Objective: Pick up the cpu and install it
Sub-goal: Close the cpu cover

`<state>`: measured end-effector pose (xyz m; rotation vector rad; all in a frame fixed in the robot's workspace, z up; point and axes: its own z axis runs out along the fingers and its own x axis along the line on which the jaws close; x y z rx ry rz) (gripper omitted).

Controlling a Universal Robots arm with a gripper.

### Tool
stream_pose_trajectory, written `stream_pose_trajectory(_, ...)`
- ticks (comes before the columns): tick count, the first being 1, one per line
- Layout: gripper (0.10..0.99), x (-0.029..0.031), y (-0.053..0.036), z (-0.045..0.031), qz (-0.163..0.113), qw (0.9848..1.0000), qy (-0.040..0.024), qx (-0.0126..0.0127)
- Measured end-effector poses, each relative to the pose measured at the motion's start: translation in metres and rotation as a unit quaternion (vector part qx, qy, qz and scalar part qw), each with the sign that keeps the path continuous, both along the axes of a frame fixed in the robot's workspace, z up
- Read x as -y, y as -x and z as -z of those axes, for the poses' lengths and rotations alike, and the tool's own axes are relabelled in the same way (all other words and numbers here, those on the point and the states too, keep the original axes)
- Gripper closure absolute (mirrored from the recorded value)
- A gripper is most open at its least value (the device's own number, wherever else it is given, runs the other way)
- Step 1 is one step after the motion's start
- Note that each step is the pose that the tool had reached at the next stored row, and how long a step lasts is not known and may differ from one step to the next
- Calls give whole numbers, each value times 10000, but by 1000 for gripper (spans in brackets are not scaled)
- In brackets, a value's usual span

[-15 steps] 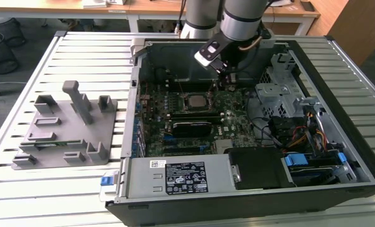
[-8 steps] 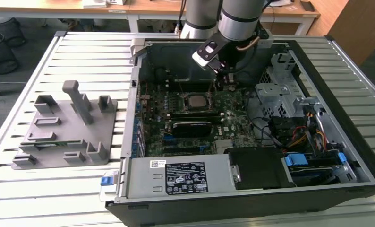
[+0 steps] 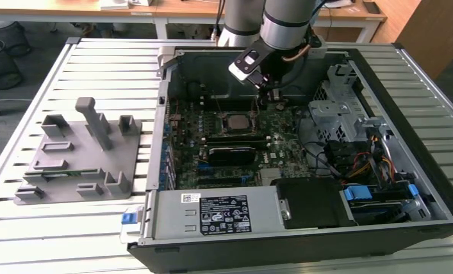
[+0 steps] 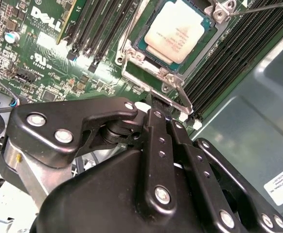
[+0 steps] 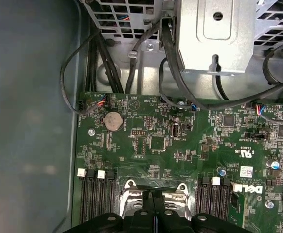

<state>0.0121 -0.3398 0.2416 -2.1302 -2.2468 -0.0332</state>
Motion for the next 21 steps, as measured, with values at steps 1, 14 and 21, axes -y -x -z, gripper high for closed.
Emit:
stream_pose_trajectory(1, 980, 0, 8, 1, 0, 10000, 0, 0)
stream_pose_trajectory(14, 980, 0, 176, 24, 0, 10000, 0, 0)
stream_pose_trajectory(21, 980, 1, 295, 44, -1, 10000, 0, 0)
